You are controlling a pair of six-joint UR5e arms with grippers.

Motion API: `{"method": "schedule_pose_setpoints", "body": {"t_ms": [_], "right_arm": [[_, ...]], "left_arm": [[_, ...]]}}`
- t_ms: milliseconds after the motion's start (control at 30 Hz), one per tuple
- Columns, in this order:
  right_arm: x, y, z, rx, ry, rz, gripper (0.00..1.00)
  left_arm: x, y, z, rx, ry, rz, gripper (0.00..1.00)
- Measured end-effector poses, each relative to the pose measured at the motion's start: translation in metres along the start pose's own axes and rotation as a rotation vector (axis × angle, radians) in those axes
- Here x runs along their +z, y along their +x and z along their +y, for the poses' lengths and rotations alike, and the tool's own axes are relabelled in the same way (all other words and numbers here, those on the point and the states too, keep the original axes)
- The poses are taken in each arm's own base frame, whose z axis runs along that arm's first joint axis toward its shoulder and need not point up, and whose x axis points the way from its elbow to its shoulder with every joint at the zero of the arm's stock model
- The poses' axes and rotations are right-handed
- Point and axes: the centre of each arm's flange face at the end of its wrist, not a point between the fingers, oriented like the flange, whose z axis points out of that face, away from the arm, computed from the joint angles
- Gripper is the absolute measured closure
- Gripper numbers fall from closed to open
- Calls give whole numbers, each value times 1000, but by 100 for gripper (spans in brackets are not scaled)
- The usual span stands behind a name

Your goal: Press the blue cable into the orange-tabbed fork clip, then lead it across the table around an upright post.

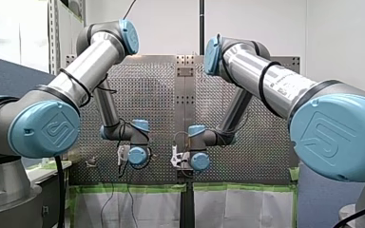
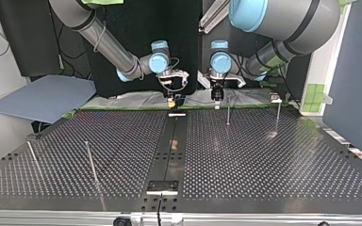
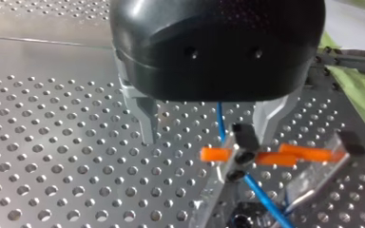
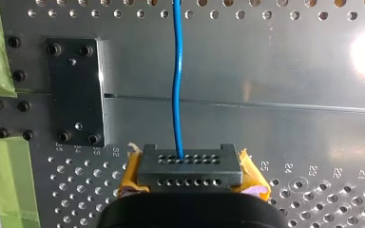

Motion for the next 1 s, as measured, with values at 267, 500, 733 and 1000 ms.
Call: {"method": "schedule_pose_setpoints", "body": {"t_ms": [267,500,733,1000], "right_arm": [[0,0,-1,-3,3,-3,100],[-1,0,-3,-3,5,-3,100],[0,1,-3,-3,6,-2,100],[-1,1,-4,-2,7,-3,100]], "left_arm": [[1,-2,-6,-47,45,-20,0],[2,-3,-6,-55,41,-28,0],[2,-3,-3,-16,-3,-31,0],[-1,-4,-9,4,6,-37,69]]}}
